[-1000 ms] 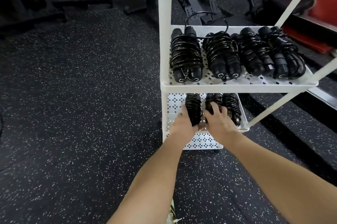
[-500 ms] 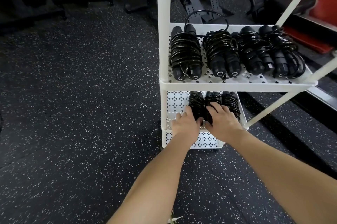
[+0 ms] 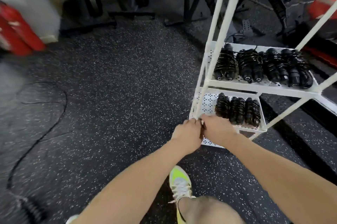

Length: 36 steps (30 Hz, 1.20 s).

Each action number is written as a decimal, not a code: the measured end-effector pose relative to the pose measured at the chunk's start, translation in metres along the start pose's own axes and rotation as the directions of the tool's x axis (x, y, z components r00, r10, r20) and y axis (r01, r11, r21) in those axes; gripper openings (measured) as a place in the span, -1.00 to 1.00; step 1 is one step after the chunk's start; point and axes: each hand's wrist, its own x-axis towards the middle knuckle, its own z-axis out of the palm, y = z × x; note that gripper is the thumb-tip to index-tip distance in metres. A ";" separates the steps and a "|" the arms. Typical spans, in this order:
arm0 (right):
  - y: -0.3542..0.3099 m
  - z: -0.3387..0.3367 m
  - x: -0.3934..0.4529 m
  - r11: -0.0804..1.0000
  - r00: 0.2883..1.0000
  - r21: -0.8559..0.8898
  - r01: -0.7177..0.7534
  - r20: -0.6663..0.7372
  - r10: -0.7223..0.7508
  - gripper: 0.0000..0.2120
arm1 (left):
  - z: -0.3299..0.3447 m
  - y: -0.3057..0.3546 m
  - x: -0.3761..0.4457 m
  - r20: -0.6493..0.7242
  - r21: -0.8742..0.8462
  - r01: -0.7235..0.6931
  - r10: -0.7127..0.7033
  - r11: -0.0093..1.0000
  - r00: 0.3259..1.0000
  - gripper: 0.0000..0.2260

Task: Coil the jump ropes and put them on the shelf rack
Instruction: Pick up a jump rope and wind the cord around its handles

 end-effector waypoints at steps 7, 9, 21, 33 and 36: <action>-0.196 0.000 -0.018 0.953 0.951 0.020 0.303 0.065 -0.303 -0.81 | -0.021 -0.142 -0.172 -0.045 -0.038 0.307 -0.309 0.951 0.950 -0.69; -0.258 0.008 -0.024 0.934 0.928 0.045 0.355 0.106 -0.358 -0.78 | -0.019 -0.189 -0.222 -0.035 -0.089 0.431 -0.435 0.898 0.900 -0.72; -0.533 0.130 -0.037 0.833 0.770 0.062 0.549 0.348 -0.534 -0.72 | 0.083 -0.412 -0.441 0.059 -0.199 0.821 -0.830 0.534 0.555 -0.74; -0.651 0.259 0.023 0.770 0.686 0.014 0.638 0.444 -0.576 -0.73 | 0.217 -0.532 -0.432 0.165 -0.305 0.888 -0.899 0.345 0.406 -0.64; -0.662 0.282 0.044 0.769 0.676 0.008 0.639 0.470 -0.567 -0.73 | 0.246 -0.557 -0.421 0.185 -0.366 0.894 -0.921 0.260 0.344 -0.57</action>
